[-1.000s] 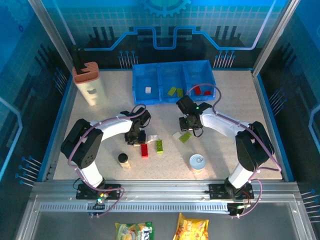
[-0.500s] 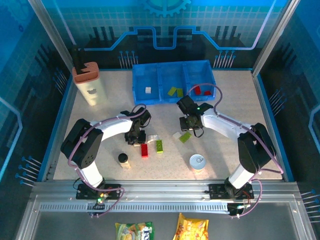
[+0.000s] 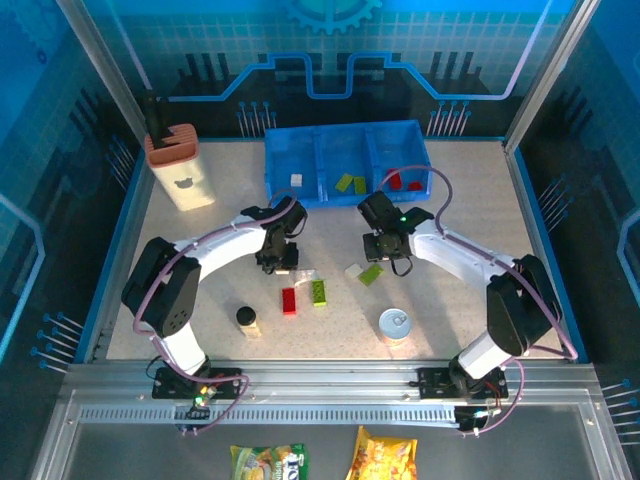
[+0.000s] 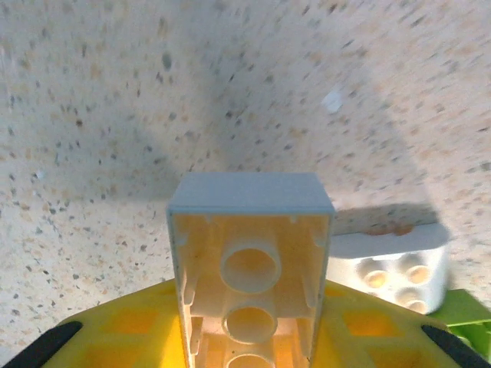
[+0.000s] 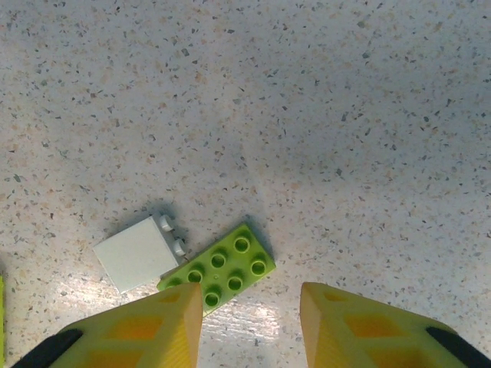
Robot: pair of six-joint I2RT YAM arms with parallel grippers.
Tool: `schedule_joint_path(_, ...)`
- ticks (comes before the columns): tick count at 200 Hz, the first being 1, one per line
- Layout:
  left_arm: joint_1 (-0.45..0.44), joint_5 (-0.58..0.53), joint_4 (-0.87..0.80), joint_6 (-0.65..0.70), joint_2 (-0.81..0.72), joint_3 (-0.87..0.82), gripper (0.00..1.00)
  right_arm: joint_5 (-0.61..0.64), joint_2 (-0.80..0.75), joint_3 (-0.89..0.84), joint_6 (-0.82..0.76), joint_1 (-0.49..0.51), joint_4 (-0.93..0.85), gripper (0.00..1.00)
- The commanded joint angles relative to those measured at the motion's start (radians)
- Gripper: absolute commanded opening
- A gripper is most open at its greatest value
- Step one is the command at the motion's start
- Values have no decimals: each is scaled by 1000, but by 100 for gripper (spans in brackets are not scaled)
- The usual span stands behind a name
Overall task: Sort the legos into containers by color
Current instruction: Place the lego in the container.
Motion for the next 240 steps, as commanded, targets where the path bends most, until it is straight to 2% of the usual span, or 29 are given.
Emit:
schedule_joint_path(1,-1,-25,-47,45,25,81,36,28,-44,-14,21,20,-43,40)
schedule_joint_path(113,119,4,-146,157,241,549,37,78,-200,-73,61,24,-119,40)
schedule_joint_path(166,184,31,-202,204,409,836,37,92,-256,-92,75,25,-149,40)
schedule_joint_path(202,221,26,-223,238,536,1033,37,101,-272,-93,76,25,-162,40)
schedule_joint_path(240,253,-43,-211,262,650,1159,37,115,-292,-90,72,25,-185,40)
